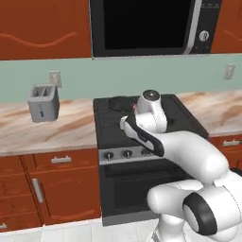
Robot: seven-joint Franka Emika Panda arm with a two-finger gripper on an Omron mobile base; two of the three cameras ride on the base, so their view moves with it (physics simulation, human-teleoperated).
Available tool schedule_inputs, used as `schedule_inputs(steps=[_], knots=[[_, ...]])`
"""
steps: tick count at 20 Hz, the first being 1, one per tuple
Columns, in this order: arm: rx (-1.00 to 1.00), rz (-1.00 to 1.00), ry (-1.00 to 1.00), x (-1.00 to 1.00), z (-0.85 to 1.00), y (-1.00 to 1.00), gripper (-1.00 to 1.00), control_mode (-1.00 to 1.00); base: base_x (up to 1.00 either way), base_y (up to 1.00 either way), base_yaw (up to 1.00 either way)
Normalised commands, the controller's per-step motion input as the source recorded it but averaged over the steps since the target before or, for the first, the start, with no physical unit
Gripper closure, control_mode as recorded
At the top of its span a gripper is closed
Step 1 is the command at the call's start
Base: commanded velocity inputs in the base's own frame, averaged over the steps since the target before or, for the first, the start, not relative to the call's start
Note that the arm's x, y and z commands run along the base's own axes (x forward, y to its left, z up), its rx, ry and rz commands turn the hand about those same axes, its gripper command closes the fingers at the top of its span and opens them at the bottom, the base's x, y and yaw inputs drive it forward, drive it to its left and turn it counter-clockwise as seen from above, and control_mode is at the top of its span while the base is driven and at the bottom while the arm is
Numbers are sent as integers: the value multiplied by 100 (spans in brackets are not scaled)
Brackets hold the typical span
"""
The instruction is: Place the cold items (peach and lime) from the fridge in one tupperware on the dining counter. Place the warm items (kebab skewer and hot dog) in the stove area in another tupperware.
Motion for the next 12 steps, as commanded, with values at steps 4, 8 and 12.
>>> schedule_inputs(steps=[4, 8, 12], knots=[[0, 0, 0, 0, 0, 0, 100, 100, -80, 67, 37], [0, 0, 0, 0, 0, 0, 100, 100, -60, 75, 53], [0, 0, 0, 0, 0, 0, 100, 100, -51, 72, 60]])
